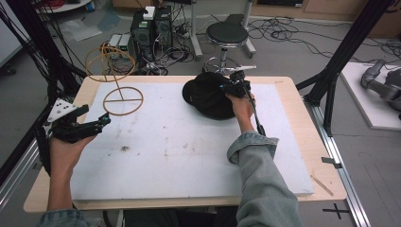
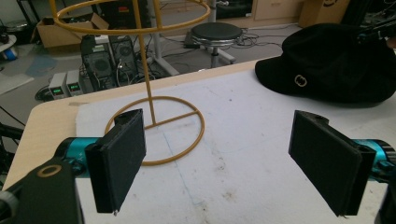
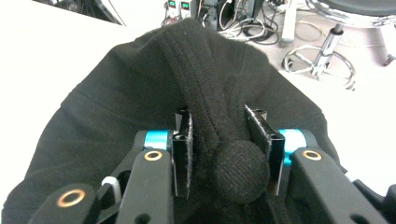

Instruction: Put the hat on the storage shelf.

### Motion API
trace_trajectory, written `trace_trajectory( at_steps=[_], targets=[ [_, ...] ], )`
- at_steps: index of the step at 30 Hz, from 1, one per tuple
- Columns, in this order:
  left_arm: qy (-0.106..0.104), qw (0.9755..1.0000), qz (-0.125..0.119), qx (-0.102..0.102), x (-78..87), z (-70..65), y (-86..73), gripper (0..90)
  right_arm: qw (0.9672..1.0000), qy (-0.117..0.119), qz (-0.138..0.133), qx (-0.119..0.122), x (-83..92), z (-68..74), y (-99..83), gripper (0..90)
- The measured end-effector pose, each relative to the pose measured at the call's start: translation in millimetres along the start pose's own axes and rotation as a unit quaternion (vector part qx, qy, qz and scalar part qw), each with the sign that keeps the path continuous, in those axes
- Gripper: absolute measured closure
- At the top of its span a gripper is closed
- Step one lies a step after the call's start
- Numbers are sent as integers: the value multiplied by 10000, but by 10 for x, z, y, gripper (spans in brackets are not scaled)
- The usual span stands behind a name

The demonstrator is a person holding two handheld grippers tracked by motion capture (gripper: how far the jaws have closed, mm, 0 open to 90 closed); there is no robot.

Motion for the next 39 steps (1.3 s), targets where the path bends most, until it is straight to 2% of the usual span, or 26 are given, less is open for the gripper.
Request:
trace_trajectory(
  at_steps=[6,10,12,16,19,22,23,24,25,30,33,34,36,39],
  targets=[
    [6,10000,-30,9,21,14,11,192,9995,-63,-302,1,125,73,131,696],
    [18,10000,-50,24,32,25,17,192,9990,-85,-437,-53,207,72,196,699],
    [17,10000,-73,43,36,25,22,192,9982,-87,-561,-189,302,42,254,701],
    [21,9999,-91,40,52,35,33,192,9967,-176,-787,-60,451,37,358,703],
    [27,9999,-116,46,63,41,43,192,9951,-173,-970,-112,570,49,439,704],
    [27,9999,-144,55,74,44,56,192,9927,-56,-1180,-260,719,70,554,704],
    [25,9999,-149,58,77,45,59,192,9927,-56,-1180,-260,719,70,554,704],
    [22,9999,-156,59,80,45,62,192,9908,11,-1309,-343,816,93,634,704],
    [22,9999,-156,59,80,45,62,192,9903,48,-1341,-357,847,110,666,704],
    [10,9998,-195,78,90,46,71,192,9864,276,-1574,-373,1033,243,908,703],
    [24,9998,-185,58,99,55,71,192,9858,318,-1622,-305,1080,300,996,703],
    [36,9998,-198,73,101,59,73,192,9842,360,-1706,-300,1129,360,1077,703],
    [36,9998,-193,77,110,68,69,192,9833,388,-1758,-257,1165,411,1157,703],
    [33,9998,-200,83,116,73,68,192,9803,485,-1888,-313,1221,487,1257,703]
  ],
)
Point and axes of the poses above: each handheld gripper's, and its own axes: x roughly backward along the jaws, y roughly out of its top, z roughly to its left, the point moved 9 cm from there along -x, roughly forward along the jaws, and after that the axes turned 11 degrees about -x, right-handed, at the moved point
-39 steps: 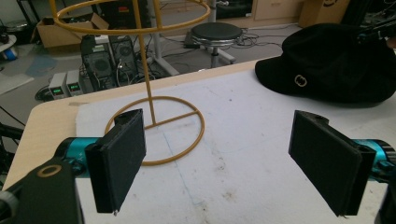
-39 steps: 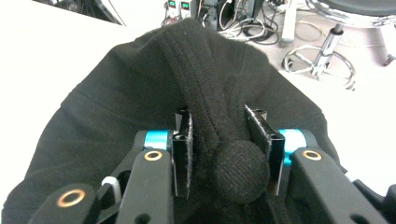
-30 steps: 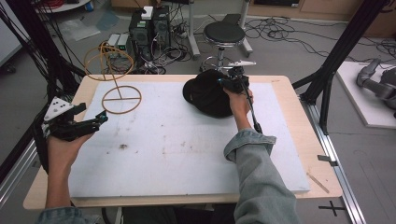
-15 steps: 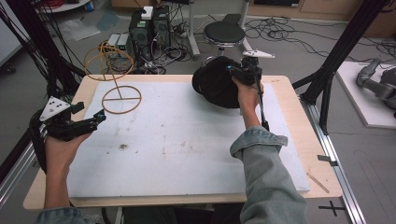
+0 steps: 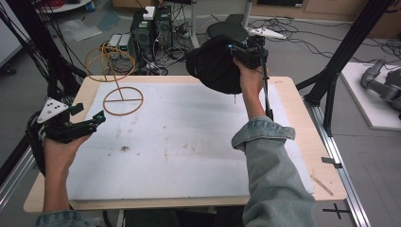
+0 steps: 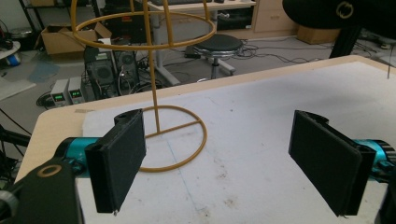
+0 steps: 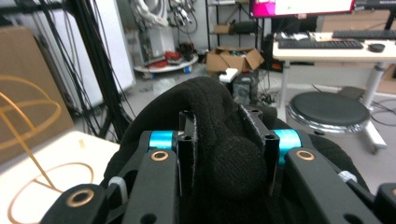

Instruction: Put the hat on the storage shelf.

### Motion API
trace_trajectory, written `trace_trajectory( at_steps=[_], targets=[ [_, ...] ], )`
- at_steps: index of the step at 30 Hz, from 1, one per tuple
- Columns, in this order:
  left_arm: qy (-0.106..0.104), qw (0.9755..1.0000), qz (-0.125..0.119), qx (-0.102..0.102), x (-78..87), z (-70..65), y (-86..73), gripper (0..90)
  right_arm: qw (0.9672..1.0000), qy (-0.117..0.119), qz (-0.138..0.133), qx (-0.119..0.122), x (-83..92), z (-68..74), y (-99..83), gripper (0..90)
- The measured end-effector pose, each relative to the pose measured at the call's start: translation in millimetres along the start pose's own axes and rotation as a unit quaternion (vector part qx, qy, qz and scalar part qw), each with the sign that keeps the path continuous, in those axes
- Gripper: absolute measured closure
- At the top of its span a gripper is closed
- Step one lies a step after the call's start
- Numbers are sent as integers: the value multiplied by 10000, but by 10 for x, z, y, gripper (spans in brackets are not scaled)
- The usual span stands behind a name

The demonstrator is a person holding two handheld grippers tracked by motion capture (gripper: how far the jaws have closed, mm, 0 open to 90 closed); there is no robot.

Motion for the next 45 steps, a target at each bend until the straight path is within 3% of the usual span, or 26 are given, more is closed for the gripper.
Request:
trace_trajectory(
  at_steps=[6,18,23,29,30,37,45],
  targets=[
    [-11,10000,-2,-23,8,-4,7,192,9998,147,-144,15,-1,146,153,703],
    [-33,10000,-60,-3,36,2,20,192,9976,605,-330,-39,-100,578,449,703],
    [-75,9999,-106,31,50,-3,36,192,9959,817,-393,41,-180,875,563,703],
    [-114,9998,-161,46,71,-3,52,192,9937,1009,-492,71,-266,1128,653,703],
    [-111,9998,-168,58,72,-2,53,192,9923,1113,-533,62,-301,1238,677,703],
    [-104,9997,-191,65,96,24,53,192,9885,1412,-535,91,-466,1572,690,702],
    [-103,9997,-221,83,119,41,57,192,9853,1639,-485,63,-642,1823,644,702]
  ],
)
Point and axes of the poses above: each handheld gripper's, and its own axes: x roughly backward along the jaws, y roughly out of its top, z roughly to its left, the point moved 9 cm from there along -x, roughly forward along the jaws, and after that the axes turned 11 degrees about -x, right-handed, at the moved point
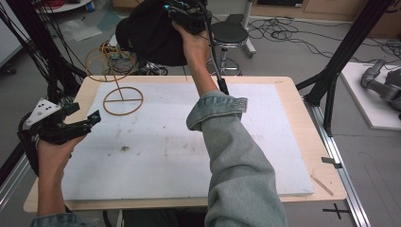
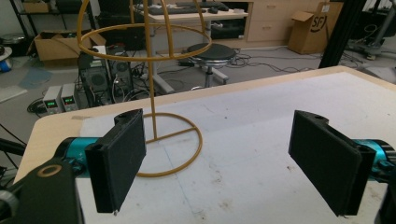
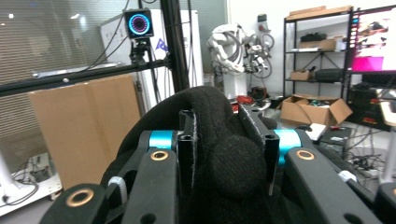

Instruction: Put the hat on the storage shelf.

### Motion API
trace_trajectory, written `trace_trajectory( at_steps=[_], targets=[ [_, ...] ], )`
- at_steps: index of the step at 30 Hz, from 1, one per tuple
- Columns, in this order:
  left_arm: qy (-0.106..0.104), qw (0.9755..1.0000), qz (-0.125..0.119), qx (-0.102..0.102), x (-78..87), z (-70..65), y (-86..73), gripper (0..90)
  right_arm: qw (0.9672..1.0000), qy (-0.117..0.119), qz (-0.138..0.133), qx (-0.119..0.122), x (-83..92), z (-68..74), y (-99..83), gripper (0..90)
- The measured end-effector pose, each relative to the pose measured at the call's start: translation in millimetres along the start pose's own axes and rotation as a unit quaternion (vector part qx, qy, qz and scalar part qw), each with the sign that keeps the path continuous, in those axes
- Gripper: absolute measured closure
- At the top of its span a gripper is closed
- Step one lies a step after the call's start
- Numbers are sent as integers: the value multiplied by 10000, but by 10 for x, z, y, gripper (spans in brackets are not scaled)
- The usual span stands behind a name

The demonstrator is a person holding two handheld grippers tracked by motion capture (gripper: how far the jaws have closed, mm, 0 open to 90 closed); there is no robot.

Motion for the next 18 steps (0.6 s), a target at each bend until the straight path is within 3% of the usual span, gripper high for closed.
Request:
trace_trajectory(
  at_steps=[18],
  targets=[
    [-20,10000,3,16,21,14,-5,193,9987,360,296,-189,-531,328,-311,701]
  ],
)
Point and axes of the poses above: each handheld gripper's, and its own axes: x roughly backward along the jaws, y roughly out of its top, z roughly to its left, the point moved 9 cm from there along -x, roughly forward along the jaws, and after that the axes turned 11 degrees about -x, right-handed, at the moved point
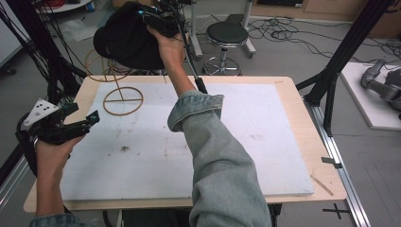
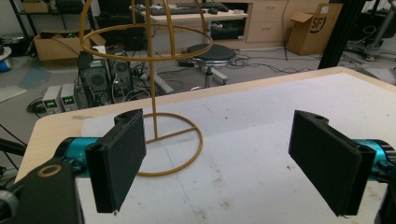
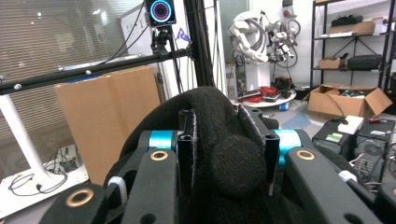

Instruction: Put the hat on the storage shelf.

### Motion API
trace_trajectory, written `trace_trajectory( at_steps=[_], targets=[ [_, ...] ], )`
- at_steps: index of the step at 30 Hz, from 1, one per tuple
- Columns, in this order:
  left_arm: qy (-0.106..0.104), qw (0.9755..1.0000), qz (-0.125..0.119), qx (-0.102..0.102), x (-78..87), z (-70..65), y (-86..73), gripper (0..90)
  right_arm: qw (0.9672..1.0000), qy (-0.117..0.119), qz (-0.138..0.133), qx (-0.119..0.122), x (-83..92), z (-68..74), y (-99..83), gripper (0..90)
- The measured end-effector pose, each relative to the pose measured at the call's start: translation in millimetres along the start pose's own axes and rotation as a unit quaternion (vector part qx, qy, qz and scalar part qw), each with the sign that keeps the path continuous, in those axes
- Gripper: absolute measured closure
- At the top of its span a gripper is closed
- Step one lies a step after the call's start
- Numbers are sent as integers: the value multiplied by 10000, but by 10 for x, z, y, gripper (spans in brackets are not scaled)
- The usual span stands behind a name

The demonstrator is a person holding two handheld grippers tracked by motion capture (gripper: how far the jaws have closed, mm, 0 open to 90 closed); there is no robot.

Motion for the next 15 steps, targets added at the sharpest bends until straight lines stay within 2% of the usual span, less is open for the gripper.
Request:
trace_trajectory(
  at_steps=[11,15],
  targets=[
    [-1,10000,-2,10,1,6,-7,192,9996,90,261,-80,-284,113,-215,700],
    [0,10000,2,16,0,6,-11,192,9990,78,450,20,-401,158,-341,698]
  ],
)
Point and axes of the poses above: each handheld gripper's, and its own axes: x roughly backward along the jaws, y roughly out of its top, z roughly to its left, the point moved 9 cm from there along -x, roughly forward along the jaws, and after that the axes turned 11 degrees about -x, right-handed, at the moved point
